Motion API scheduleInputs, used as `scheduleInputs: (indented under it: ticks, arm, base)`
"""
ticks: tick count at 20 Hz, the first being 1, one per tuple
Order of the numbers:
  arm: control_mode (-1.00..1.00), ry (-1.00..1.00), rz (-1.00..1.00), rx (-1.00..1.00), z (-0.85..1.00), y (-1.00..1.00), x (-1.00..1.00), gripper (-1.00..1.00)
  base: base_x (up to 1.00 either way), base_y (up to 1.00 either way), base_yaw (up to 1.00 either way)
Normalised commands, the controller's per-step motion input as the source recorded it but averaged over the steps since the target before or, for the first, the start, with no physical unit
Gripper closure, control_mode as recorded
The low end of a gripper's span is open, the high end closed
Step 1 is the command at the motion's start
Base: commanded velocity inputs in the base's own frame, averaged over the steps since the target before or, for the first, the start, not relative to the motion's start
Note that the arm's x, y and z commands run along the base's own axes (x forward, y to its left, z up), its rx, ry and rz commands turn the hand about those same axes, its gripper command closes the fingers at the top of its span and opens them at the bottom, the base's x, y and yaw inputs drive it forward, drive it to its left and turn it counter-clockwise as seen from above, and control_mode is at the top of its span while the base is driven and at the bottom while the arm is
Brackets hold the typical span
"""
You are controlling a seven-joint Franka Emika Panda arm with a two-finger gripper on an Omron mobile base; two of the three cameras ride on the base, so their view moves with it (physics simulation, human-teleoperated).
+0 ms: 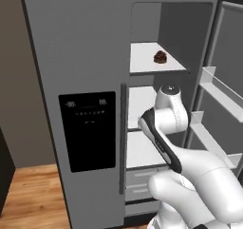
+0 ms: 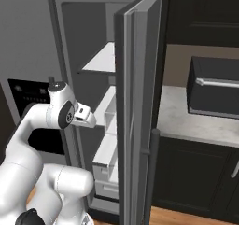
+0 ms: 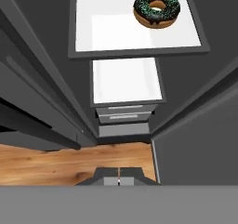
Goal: Take the cake and donut from the fridge and place them on the empty tray on the dining counter.
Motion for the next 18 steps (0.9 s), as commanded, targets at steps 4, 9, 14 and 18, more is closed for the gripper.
scheduleInputs:
  ticks: [4, 9, 14, 18]
  arm:
    - [1.0, 0.0, 0.0, 0.0, 0.0, 0.0, 0.0, 1.0]
    - [1.0, 0.0, 0.0, 0.0, 0.0, 0.0, 0.0, 1.0]
    - [1.0, 0.0, 0.0, 0.0, 0.0, 0.0, 0.0, 1.0]
    - [-1.0, -0.07, 0.01, 0.01, -0.03, -0.08, 0.14, 1.0]
  base:
    - [0.44, -0.17, 0.06]
    - [0.39, -0.18, 0.05]
    - [0.33, -0.16, 0.04]
    - [0.14, -0.08, 0.02]
